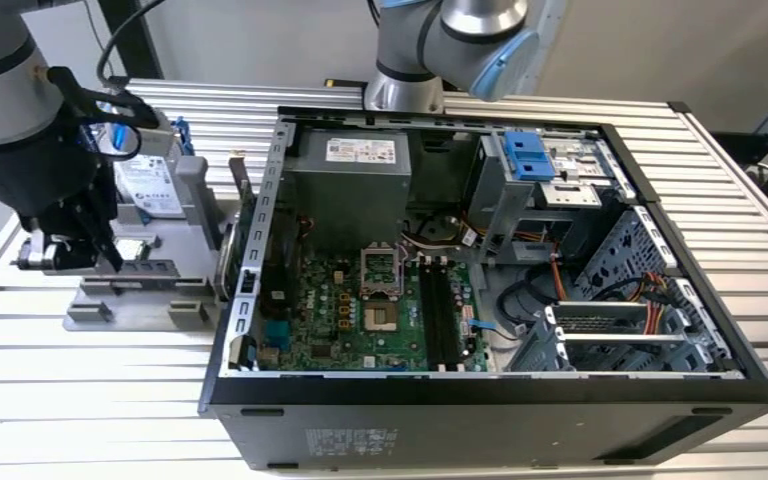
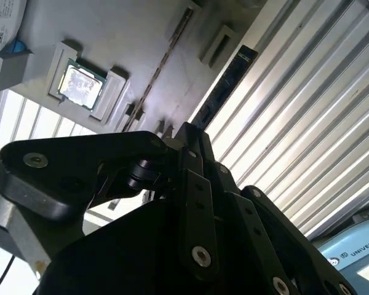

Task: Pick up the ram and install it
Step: 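Pick up the ram and move it above insertion slot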

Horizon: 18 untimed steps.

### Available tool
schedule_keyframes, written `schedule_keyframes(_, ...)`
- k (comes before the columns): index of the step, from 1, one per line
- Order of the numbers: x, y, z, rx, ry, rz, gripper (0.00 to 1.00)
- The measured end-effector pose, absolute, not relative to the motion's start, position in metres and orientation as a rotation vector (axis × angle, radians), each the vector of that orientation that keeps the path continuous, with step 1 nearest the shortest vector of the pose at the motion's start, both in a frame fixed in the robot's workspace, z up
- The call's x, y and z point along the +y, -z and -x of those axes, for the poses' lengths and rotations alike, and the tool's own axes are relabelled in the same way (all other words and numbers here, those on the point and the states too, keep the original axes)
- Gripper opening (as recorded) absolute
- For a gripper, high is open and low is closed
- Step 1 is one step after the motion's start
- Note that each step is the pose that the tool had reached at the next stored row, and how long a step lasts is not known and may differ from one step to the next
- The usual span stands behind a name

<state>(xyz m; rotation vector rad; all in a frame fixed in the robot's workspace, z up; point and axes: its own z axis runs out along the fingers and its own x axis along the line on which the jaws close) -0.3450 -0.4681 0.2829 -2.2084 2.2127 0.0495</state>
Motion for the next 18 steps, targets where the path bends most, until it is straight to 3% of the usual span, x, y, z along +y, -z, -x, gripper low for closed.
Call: schedule_keyframes(18, -0.468, -0.324, 0.345, 2.213, -0.049, 2.208, 0.00)
